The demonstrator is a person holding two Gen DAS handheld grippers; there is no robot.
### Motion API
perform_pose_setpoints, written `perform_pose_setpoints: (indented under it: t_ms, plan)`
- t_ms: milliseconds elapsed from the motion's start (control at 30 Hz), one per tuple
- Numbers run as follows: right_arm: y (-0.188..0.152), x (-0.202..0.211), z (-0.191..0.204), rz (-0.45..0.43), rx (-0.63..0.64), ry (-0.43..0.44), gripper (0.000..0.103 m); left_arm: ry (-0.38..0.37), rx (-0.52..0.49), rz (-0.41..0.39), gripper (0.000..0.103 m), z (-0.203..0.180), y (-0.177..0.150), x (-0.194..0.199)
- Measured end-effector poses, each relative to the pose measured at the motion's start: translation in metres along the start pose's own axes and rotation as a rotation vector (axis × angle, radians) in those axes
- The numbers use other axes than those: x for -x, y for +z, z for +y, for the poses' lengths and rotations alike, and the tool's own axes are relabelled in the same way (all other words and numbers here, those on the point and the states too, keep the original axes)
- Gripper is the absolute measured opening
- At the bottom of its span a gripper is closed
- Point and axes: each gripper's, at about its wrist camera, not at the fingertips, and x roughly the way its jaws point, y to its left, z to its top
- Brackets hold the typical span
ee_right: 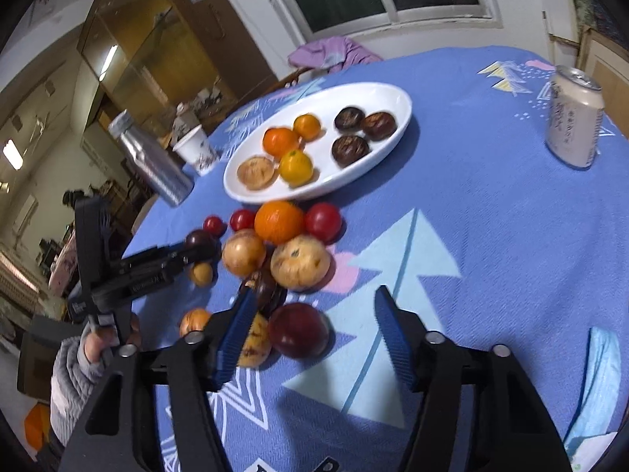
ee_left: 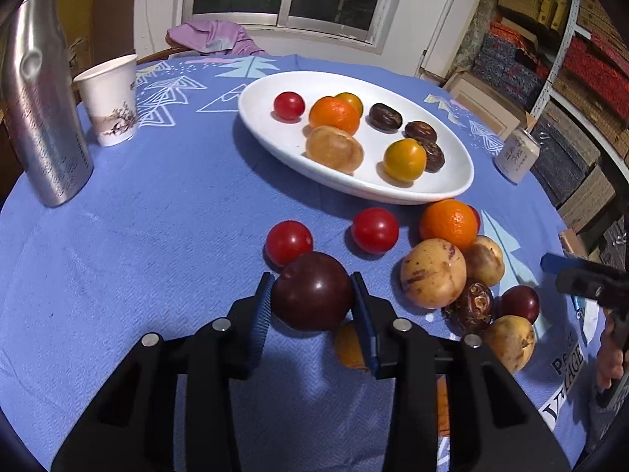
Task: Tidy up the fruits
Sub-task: 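Grasp a dark red plum with the left tool while the right tool grasps another plum, then lower both dark red plums onto the plate and open both tools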
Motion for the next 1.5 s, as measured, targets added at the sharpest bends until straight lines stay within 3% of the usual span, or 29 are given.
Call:
perform_pose_setpoints:
  t_ms: [67, 333, 500, 600, 933, 1300, 1500]
  plan:
    - [-0.004, -0.003, 0.001, 0.023, 0.005, 0.02, 0.05, 0.006, -0.005, -0.002, 0.038, -0.001, 0.0, 0.0]
    - [-0.015, -0.025, -0.005, 0.1, -0.075, 0.086, 0.05, 0.002, -0.021, -0.008, 0.039, -0.005, -0.002, -0.001]
    - [-0.018, -0.027, -0.012, 0.1, -0.13, 0.129, 0.05, -0.003, -0.048, -0.013, 0.042, -0.011, -0.001, -0.003]
    - [-0.019, -0.028, -0.014, 0.101, -0.159, 0.159, 0.04, -0.004, -0.027, -0.006, 0.046, -0.007, 0.001, -0.006]
    - [-0.02, -0.026, -0.014, 0.099, -0.159, 0.158, 0.039, -0.022, -0.015, -0.011, 0.039, -0.005, 0.001, -0.002]
    - [-0.01, -0.006, -0.022, 0.02, -0.176, 0.15, 0.039, -0.044, -0.016, -0.09, 0.039, -0.01, 0.006, 0.027]
    - [0.01, 0.016, -0.021, -0.069, -0.182, 0.151, 0.039, -0.04, -0.041, -0.158, 0.039, -0.024, 0.04, 0.047]
